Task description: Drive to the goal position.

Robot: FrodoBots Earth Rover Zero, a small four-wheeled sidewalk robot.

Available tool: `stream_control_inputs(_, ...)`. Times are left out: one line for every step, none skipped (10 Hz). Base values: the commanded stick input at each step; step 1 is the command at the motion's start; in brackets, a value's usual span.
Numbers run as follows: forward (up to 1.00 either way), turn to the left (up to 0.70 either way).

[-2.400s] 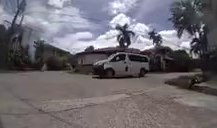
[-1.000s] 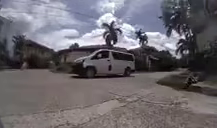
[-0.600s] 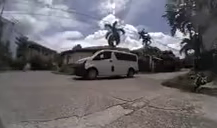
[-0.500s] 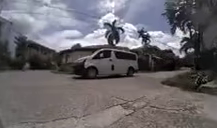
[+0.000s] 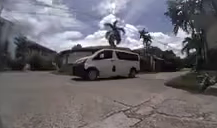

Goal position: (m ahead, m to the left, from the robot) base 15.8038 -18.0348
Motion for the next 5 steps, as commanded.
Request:
stream_control_inputs(0.50,-0.50)
stream_control_inputs(0.50,-0.50)
stream_control_inputs(0.50,-0.50)
stream_control_inputs(0.50,-0.50)
stream_control_inputs(0.50,-0.50)
